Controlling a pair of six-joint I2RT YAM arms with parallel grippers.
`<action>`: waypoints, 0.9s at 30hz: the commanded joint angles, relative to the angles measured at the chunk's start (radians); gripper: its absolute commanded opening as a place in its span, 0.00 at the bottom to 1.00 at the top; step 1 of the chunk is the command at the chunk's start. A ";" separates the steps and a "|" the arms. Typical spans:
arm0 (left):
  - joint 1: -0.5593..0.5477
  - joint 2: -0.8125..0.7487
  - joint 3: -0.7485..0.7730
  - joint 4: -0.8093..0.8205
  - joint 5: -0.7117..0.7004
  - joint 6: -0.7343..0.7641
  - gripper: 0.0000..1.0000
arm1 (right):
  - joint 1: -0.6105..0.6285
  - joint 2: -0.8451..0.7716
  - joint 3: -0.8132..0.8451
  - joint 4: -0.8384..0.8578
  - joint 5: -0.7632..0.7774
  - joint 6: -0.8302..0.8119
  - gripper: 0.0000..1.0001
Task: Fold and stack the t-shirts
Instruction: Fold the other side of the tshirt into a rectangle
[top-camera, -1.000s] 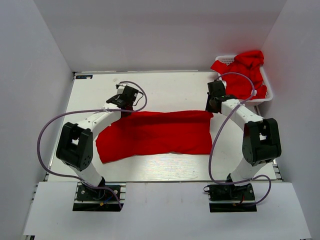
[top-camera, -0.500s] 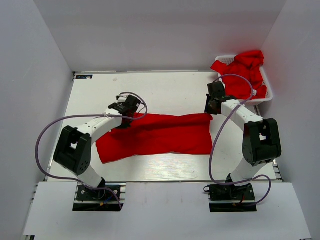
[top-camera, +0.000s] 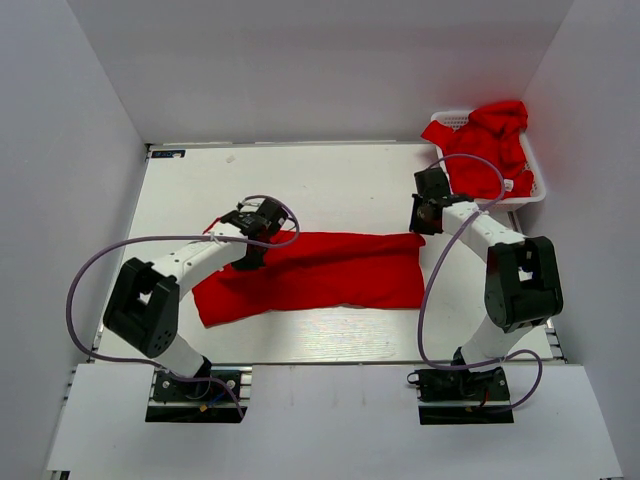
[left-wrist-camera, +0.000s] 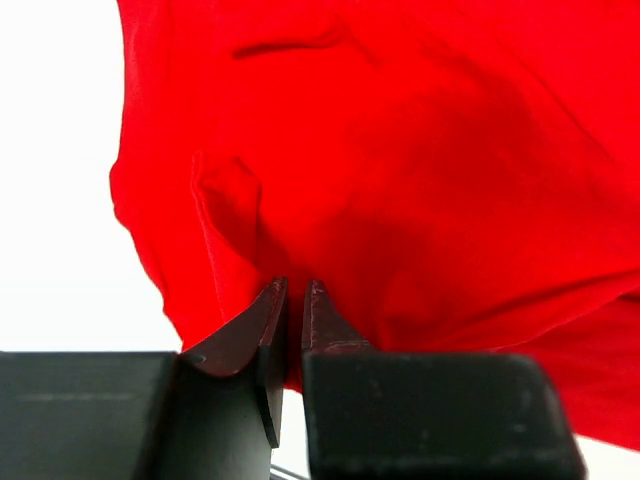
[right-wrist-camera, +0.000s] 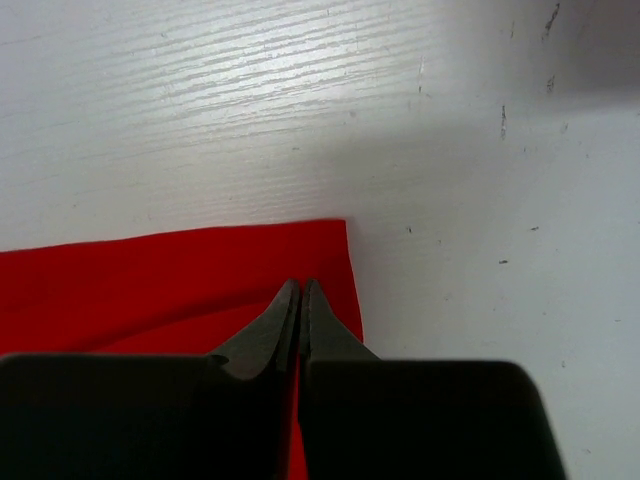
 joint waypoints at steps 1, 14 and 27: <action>-0.012 -0.059 0.051 -0.072 -0.005 -0.032 0.00 | -0.003 -0.032 -0.015 0.007 0.006 -0.008 0.00; -0.052 0.012 0.011 -0.195 0.070 -0.109 0.71 | -0.001 -0.029 -0.060 -0.012 -0.022 -0.003 0.33; -0.042 -0.111 0.112 -0.164 0.080 -0.087 1.00 | 0.003 -0.176 -0.046 -0.124 -0.034 -0.002 0.90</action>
